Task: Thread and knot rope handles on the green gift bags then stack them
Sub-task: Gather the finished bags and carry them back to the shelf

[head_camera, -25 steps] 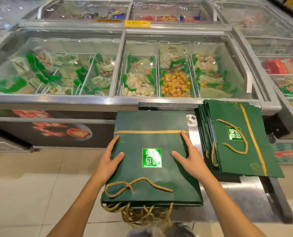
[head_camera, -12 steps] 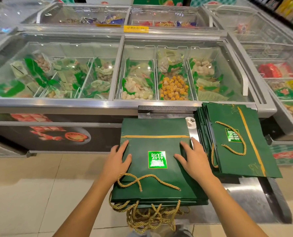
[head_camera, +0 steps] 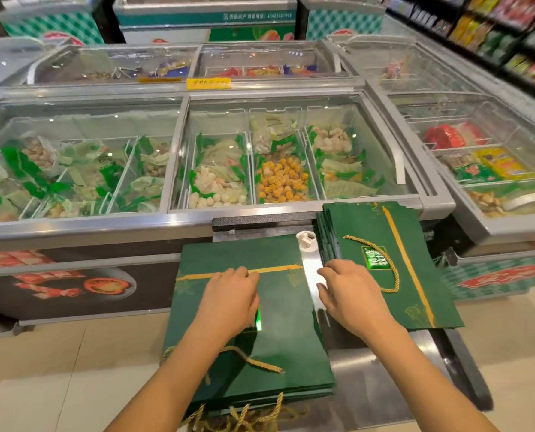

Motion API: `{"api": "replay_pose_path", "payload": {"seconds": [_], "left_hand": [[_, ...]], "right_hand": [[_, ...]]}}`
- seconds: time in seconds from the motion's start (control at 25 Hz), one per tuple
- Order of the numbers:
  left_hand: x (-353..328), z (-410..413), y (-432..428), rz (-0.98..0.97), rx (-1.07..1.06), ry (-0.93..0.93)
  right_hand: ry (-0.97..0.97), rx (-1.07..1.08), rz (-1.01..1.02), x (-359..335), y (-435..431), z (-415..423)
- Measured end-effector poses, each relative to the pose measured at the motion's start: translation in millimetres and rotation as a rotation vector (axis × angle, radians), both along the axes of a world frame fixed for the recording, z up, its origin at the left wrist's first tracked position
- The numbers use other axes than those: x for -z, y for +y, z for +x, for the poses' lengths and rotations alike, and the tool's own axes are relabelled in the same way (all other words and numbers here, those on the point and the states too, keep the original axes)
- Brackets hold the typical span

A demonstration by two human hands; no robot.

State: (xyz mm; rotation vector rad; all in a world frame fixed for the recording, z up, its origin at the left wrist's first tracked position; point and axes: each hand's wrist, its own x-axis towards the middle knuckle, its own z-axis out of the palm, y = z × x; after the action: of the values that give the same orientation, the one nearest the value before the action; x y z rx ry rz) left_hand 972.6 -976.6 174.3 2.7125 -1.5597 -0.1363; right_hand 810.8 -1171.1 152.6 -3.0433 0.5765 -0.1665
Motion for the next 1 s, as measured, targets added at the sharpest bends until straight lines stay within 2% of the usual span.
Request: {"api": "replay_pose_path", "payload": {"seconds": [0.24,0.32,0.48,0.56,0.64,0.68,0.8,1.0], "left_hand": [[2.8,-54.0,-95.3,0.124,0.017,0.007],[8.0,-72.2,-128.5,0.084,-0.027,0.072],[28.9,-97.7,-173.3,-0.211,-0.367,0.661],[39.1,-100.6,-187.6,-0.239,-0.553,0.958],[45.1,-102.3,-198.5,-0.303,-0.777,1.181],[46.7,-102.7,-201.4,-0.355,-0.857,1.259],[47.7,-101.9,-210.4,-0.467,-0.966,1.397],[49.6,-97.5,-213.9,-0.441,-1.003,1.483]], "right_hand": [[-0.018,0.158,0.022,-1.4,-108.5,-73.7],[-0.015,0.183,0.049,4.1,-143.8,-94.5],[0.078,0.317,0.264,19.2,-188.9,-112.4],[0.059,0.361,0.534,27.8,-198.0,-114.0],[-0.025,0.400,0.806,29.8,-202.8,-112.8],[-0.062,0.423,0.897,30.9,-202.5,-112.2],[-0.135,0.470,0.968,33.6,-201.0,-109.4],[-0.156,0.543,1.062,32.8,-207.1,-103.2]]}}
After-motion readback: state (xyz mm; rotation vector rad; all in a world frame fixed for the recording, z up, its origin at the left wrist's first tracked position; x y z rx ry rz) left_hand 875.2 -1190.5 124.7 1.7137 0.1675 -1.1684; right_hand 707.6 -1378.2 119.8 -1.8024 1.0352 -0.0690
